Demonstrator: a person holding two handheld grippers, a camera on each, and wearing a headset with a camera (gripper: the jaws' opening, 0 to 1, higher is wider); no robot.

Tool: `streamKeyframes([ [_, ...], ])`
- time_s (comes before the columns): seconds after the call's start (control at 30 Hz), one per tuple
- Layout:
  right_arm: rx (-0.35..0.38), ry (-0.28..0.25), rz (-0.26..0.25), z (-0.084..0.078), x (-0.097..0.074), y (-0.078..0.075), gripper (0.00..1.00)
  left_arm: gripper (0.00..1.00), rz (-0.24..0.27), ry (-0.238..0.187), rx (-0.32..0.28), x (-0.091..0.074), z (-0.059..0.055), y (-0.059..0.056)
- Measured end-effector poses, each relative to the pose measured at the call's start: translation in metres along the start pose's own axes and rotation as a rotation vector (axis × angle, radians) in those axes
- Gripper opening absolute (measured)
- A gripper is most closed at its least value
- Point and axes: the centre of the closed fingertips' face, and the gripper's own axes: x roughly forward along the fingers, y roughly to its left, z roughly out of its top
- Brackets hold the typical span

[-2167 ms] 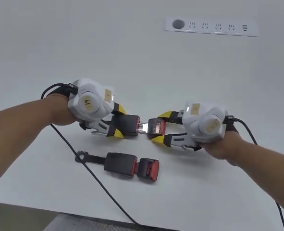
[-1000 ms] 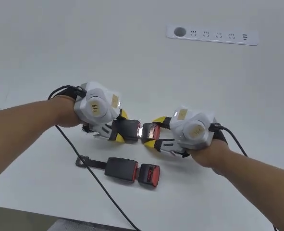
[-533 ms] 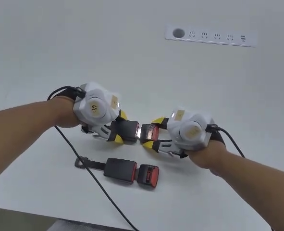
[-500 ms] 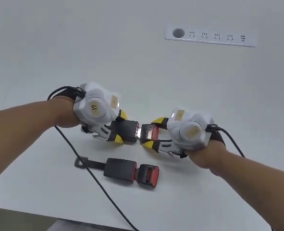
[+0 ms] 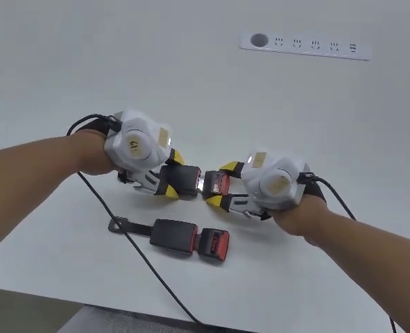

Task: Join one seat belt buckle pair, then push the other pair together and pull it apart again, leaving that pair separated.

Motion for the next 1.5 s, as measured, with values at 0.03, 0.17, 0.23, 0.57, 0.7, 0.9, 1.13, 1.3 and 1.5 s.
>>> streamKeyframes([
  [0.03,-0.004,0.004,0.000,-0.001,-0.001,0.000,0.37,0.35,0.001,0.000,-0.001,0.000,0.000,0.000],
  [0.17,-0.005,0.000,0.003,-0.006,-0.007,-0.003,0.37,0.35,0.000,-0.004,-0.001,0.000,0.001,-0.001],
  [0.23,-0.009,0.003,0.003,-0.008,-0.009,-0.002,0.37,0.35,-0.001,-0.005,-0.003,0.000,0.001,-0.001],
  [0.57,-0.046,0.011,0.023,-0.022,-0.023,-0.003,0.37,0.36,0.005,-0.015,-0.015,0.000,0.002,-0.002],
  [0.7,-0.041,0.012,0.018,-0.025,-0.027,-0.009,0.37,0.36,0.005,-0.018,-0.018,0.000,0.002,-0.003],
  [0.9,-0.042,0.018,0.018,-0.033,-0.038,-0.014,0.37,0.36,0.006,-0.020,-0.023,0.000,0.002,-0.002],
  [1.13,-0.034,0.020,0.014,-0.046,-0.054,-0.019,0.37,0.36,0.008,-0.026,-0.031,0.000,0.002,-0.001],
  [1.3,-0.013,0.027,0.001,-0.056,-0.067,-0.022,0.37,0.36,0.009,-0.024,-0.037,0.000,0.002,-0.001],
  [1.5,-0.003,0.037,-0.009,-0.067,-0.080,-0.026,0.37,0.36,0.011,-0.023,-0.045,0.000,0.002,-0.001],
])
